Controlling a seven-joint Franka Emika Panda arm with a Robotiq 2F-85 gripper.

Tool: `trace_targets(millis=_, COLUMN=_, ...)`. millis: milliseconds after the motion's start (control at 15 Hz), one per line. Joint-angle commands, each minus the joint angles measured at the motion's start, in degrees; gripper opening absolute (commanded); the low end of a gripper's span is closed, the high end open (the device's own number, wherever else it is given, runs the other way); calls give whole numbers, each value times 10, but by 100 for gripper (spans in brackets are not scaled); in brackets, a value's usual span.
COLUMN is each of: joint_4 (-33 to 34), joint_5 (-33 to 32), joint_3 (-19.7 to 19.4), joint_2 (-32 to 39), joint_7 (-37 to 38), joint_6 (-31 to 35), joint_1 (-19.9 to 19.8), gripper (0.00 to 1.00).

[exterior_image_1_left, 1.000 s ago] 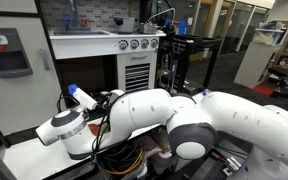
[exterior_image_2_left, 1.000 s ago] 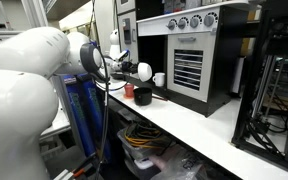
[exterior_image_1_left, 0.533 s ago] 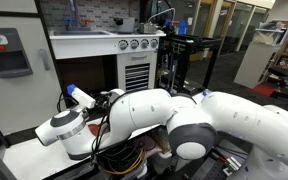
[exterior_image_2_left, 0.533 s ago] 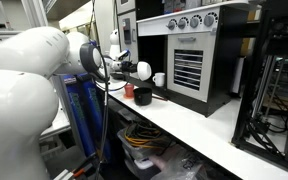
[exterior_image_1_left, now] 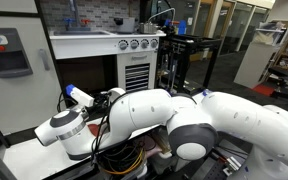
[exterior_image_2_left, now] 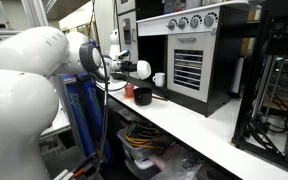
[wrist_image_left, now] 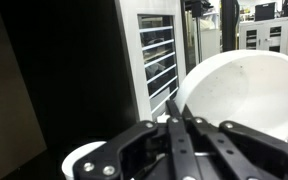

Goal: Pour the contents in the white bowl on the right into the black pot

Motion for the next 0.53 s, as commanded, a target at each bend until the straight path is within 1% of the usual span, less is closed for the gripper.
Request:
trace_targets(millis=0, joint_4=-15, joint_5=-9, joint_3=-9, joint_2=-14, joint_7=-29, joint_6=-4, joint_1=6, gripper=1)
trace_targets(millis=67, joint_4=-27, joint_5=-11, joint_3=-7, joint_2=-21, joint_7=-29, joint_6=-3, joint_1=5, gripper=1)
trace_targets(millis=467, joint_4=-34, joint_5=-26, joint_3=-10, joint_2=-27, joint_7=-53, joint_6=-2, joint_1=5, gripper=1)
